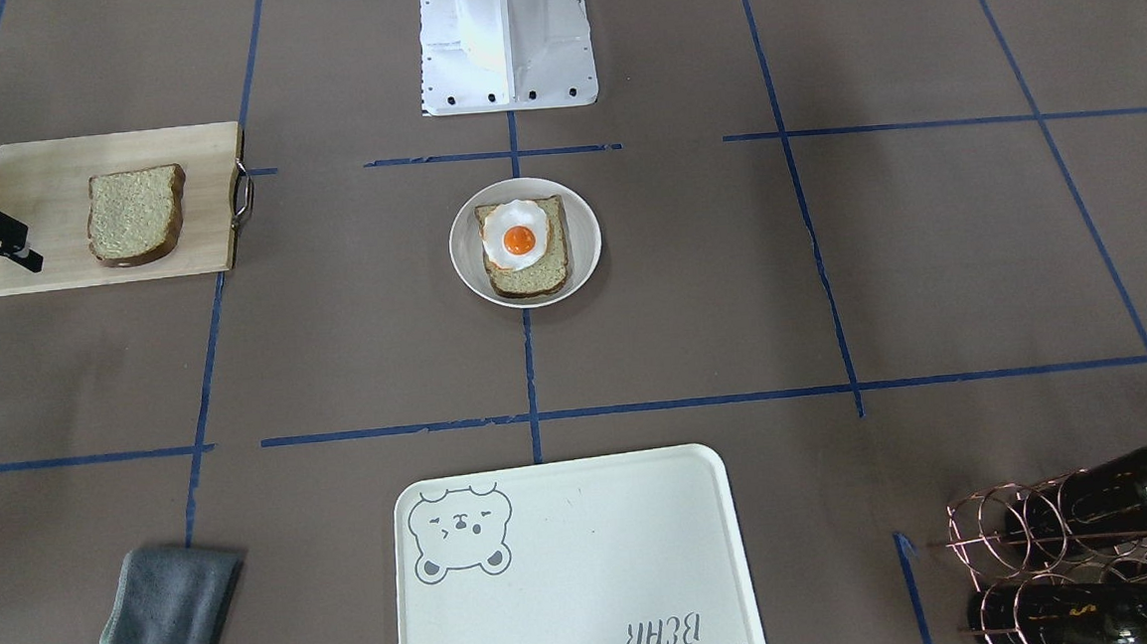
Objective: Make sandwich and place on tray
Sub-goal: 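Lower the right gripper onto the bread slice on the wooden board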
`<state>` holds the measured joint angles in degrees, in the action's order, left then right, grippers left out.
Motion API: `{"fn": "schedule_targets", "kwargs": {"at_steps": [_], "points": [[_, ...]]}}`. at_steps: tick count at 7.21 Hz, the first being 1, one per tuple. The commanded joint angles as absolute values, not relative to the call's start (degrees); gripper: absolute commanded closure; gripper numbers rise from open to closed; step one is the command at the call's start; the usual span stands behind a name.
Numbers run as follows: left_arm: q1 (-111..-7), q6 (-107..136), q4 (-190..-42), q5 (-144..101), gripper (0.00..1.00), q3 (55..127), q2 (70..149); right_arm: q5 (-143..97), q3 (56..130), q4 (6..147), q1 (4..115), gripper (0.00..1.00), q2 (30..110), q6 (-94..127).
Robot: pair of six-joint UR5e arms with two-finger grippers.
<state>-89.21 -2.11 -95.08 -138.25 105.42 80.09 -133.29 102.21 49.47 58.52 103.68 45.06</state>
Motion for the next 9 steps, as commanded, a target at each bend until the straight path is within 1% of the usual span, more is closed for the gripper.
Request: {"fn": "schedule_targets", "kwargs": {"at_steps": [1,2,3,4,6,7,8,9], "points": [[-89.1,-2.0,-96.2,-138.3,0.00,105.4,80.1,-131.7,103.4,45.4,52.5,0.04,106.0,53.9],[-89.1,-2.0,-96.2,-138.3,0.00,105.5,80.1,-131.7,103.6,40.2,50.8,0.04,109.3,56.6],[-89.1,-1.9,-96.2,-138.3,0.00,105.4,80.1,-131.7,103.6,37.9,49.1,0.06,110.0,59.5],[-89.1,-1.9,-96.2,-138.3,0.00,105.5,80.1,-130.5,103.6,37.9,46.0,0.12,110.0,61.5],[-89.1,-1.9,-96.2,-138.3,0.00,105.5,80.0,-129.9,103.4,37.9,44.9,0.18,110.2,61.6],[-89.1,-1.8,-96.2,-138.3,0.00,105.5,80.1,-129.8,103.4,37.9,44.8,0.23,110.3,61.6],[-89.1,-1.8,-96.2,-138.3,0.00,105.5,80.0,-129.8,103.3,37.9,44.5,0.40,110.3,61.6],[-89.1,-1.8,-96.2,-138.3,0.00,105.5,80.1,-129.8,103.2,37.9,44.3,0.46,110.5,61.6]]}}
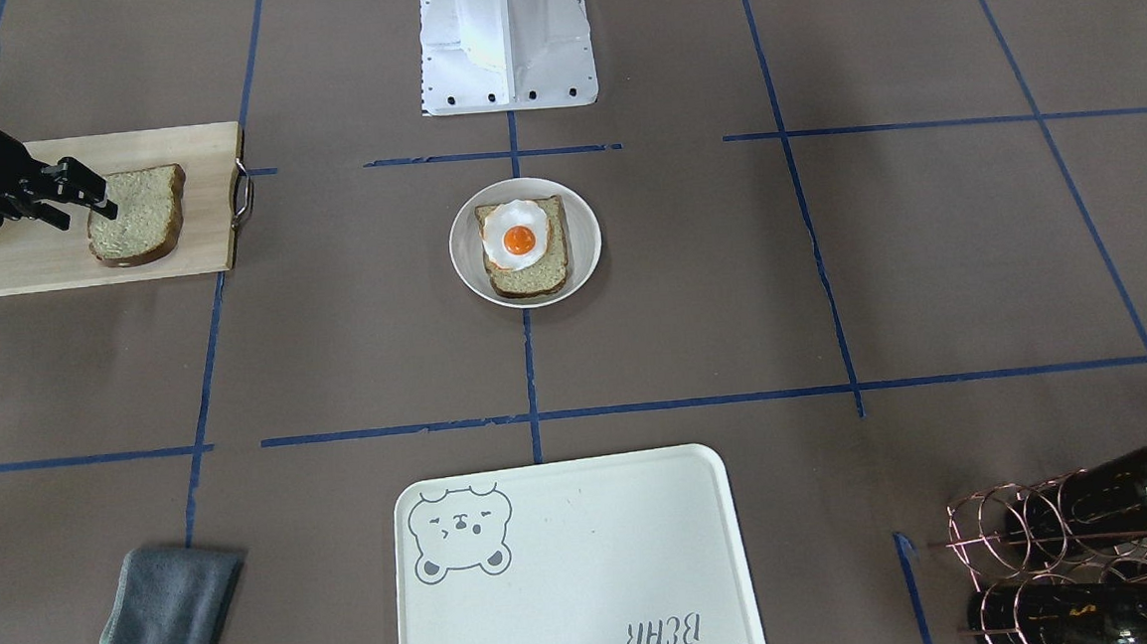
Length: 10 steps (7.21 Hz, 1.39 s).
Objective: Make sandwich and place on tray
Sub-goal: 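Lower the right gripper onto the bread slice on the wooden board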
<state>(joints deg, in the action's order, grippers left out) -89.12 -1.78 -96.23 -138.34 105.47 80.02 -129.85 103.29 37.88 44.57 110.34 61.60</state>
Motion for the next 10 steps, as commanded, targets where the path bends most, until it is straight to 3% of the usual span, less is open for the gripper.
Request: {"fn": "schedule_targets", "kwargs": {"at_steps": [1,4,7,10], "points": [[-89.1,-1.8,-96.2,-138.3,0.00,105.5,80.0,-129.8,103.2,37.9,43.9,0.46,110.7,61.6],[-89.1,-1.8,-96.2,-138.3,0.00,105.5,80.0,-129.7,102.7,37.9,43.1,0.47,110.7,61.6],[-89.1,-1.8,-96.2,-138.3,0.00,105.6,80.0,-129.9,102.7,37.9,42.9,1.00,110.9,61.5],[-89.1,-1.7,-96.2,-140.0,0.00,105.6,80.1,-130.4,103.6,37.6,43.1,1.00,110.7,61.5]]}}
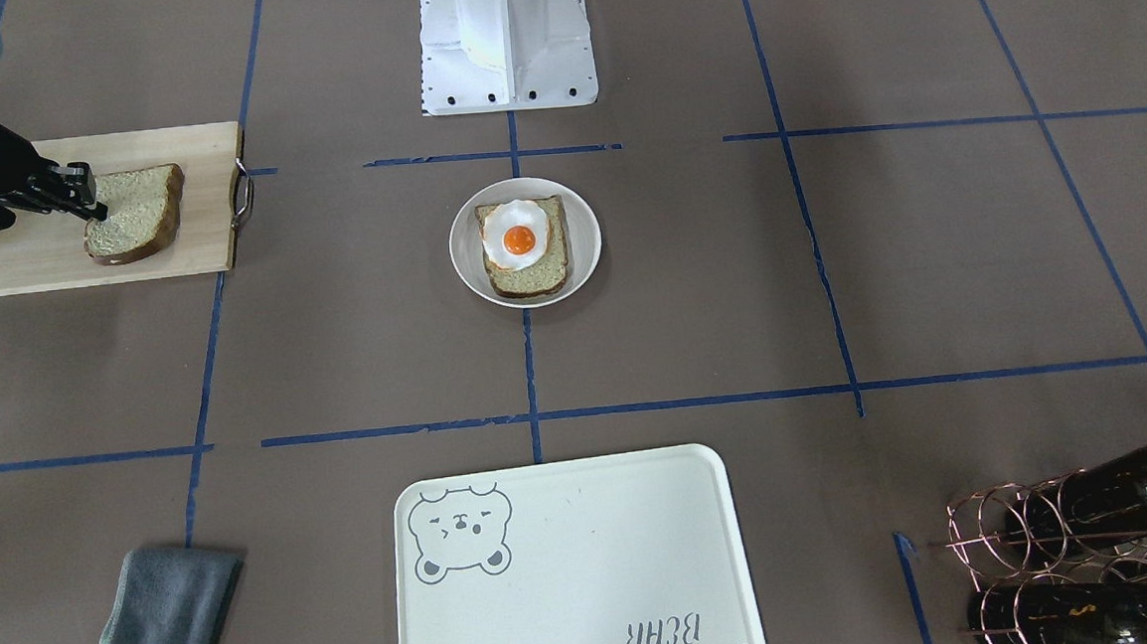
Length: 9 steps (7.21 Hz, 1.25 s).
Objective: Make sandwich and place on tray
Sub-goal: 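Carry the bread slice with the right gripper and lay it on the egg toast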
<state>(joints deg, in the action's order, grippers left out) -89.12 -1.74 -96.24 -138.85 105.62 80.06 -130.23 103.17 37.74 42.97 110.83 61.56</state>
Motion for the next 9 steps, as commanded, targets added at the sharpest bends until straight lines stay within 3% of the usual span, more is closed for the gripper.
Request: {"fn": "schedule_targets", "kwargs": {"at_steps": [1,5,9], "points": [[-89.1,-1.7,-96.2,-140.1,0.00,105.6,80.1,-130.8,104.2,37.6,43.2,1.00,110.8,61.5],[-89.1,-2.1,-98.3,-141.9,0.00,105.6,80.1,-132.8,110.5,37.5,43.2,1.00,107.0,68.8],[-89.0,-2.1,-99.7,-142.9,0.00,105.6,79.9,-132.7,104.6,38.4,39.3,1.00,83.6,81.5]]}}
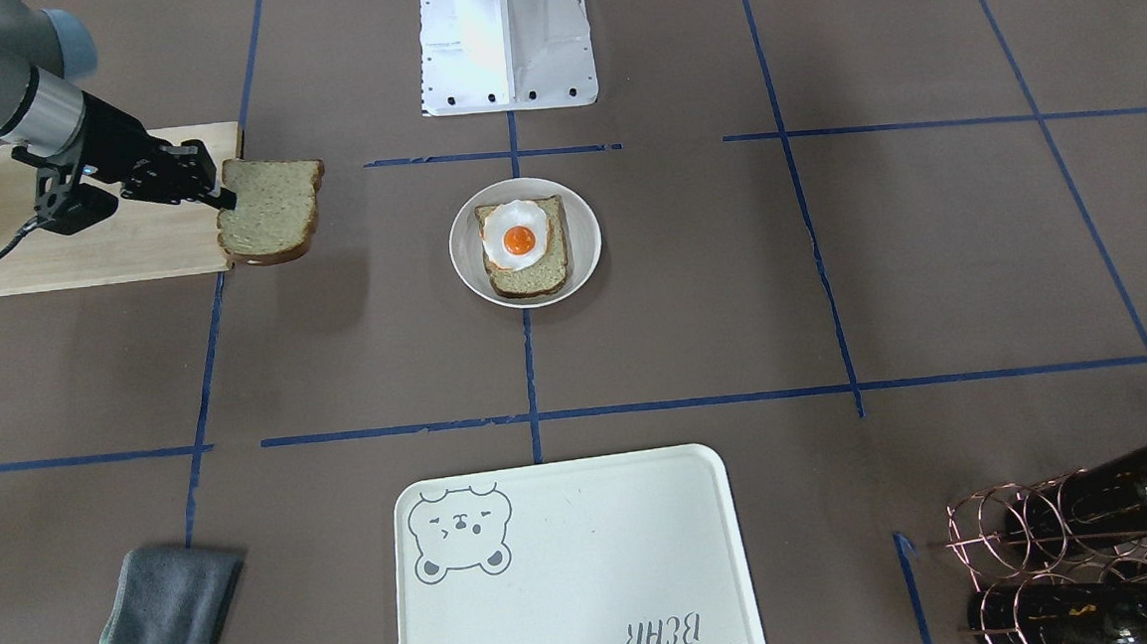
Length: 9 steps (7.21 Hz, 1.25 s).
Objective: Make sandwich and place on tray
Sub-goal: 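Carry the bread slice with the right gripper and lay it on the egg toast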
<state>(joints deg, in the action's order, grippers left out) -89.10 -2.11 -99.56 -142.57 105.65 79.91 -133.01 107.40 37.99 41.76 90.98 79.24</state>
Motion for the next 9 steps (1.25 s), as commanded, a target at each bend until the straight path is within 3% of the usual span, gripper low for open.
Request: {"fn": "schedule_targets", "kwargs": {"at_steps": [1,3,5,9], "points": [[-88.9,-2.0,-99.6,-142.9,0.00,105.6,79.9,-132.5,101.3,38.5,37.1,1.00,76.8,86.0],[-88.9,-1.8,-100.1,-144.8,0.00,105.6,79.9,-125.8,94.3,38.8,30.6,1.00,67.3,87.7],[-88.9,-1.8,-100.1,-144.8,0.00,105.6,79.9,-123.9,92.6,45.3,29.4,1.00,62.1,87.2],[-88.9,-1.7,-100.1,-144.9,0.00,105.6,80.0,-122.0,91.0,46.7,29.3,1.00,61.7,86.6]]}}
